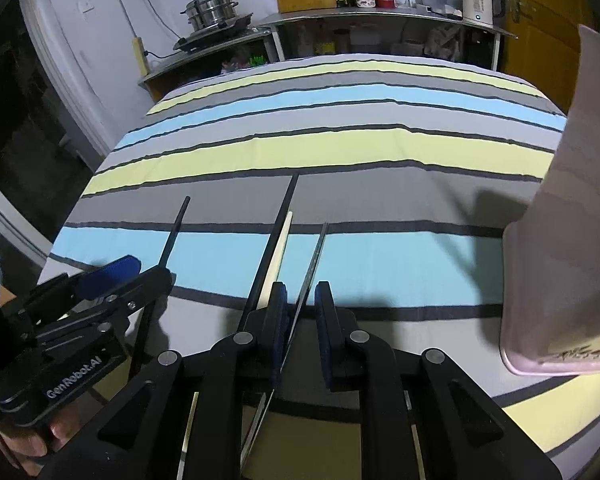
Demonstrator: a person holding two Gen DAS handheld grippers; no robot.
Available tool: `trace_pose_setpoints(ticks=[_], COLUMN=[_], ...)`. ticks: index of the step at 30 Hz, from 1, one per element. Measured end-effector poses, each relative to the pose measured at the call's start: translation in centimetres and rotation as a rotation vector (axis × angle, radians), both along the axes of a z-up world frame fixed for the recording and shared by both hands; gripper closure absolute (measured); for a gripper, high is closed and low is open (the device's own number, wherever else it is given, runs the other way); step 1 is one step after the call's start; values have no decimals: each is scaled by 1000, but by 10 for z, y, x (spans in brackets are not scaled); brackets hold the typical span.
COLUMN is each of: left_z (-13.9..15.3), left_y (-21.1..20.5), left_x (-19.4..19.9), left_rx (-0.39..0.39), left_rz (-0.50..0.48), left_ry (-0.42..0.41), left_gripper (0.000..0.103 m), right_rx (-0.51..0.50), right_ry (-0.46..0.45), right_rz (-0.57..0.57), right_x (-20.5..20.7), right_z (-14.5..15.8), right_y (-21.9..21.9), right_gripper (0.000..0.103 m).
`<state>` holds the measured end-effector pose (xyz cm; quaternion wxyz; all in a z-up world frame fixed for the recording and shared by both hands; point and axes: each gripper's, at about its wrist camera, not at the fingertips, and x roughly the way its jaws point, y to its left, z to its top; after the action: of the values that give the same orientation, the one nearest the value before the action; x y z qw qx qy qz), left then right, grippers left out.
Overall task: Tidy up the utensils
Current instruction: 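Grasp a black chopstick with the right tool while the left tool grasps another black chopstick, then lift both black chopsticks upright and carry them above the pink holder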
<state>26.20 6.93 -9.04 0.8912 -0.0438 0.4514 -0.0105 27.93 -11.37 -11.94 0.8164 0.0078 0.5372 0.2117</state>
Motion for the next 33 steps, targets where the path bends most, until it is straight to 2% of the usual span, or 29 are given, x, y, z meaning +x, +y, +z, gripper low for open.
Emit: trace_pose_setpoints(ticks=[3, 5, 7, 9, 11, 17, 20, 28, 33], left_z=[-1, -2, -1, -1, 0, 4, 13, 57, 89], left_y=[-10, -9, -9, -9, -6, 9, 13, 20, 18], left_x=[2, 4, 4, 6, 9, 11, 7, -14, -31], left_rx=[70, 65, 63, 59, 44, -63, -92, -160, -171], left_rz=[-13, -6, -7, -7, -6, 5, 5, -3, -24], left_ry=[-4, -5, -5, -2, 6, 22, 6, -67, -117], left_gripper=[63, 65, 71, 85, 95, 96, 97, 97, 98], right_rx=[-17, -35, -47, -48, -47, -3, 17, 65, 88], right_ry=[-8, -18, -24, -22, -19, -3, -17, -76, -114], right_rz=[-2, 3, 11, 15, 23, 33, 36, 34, 25], right_x=[-3, -5, -7, -6, -5, -7, -11, -20, -30], right_z=[0, 0, 0, 0, 1, 6, 14, 49, 72], right_y=[2, 4, 4, 3, 3, -2, -5, -16, -25], right_gripper=[88, 91, 93, 94, 95, 98, 98, 98, 98])
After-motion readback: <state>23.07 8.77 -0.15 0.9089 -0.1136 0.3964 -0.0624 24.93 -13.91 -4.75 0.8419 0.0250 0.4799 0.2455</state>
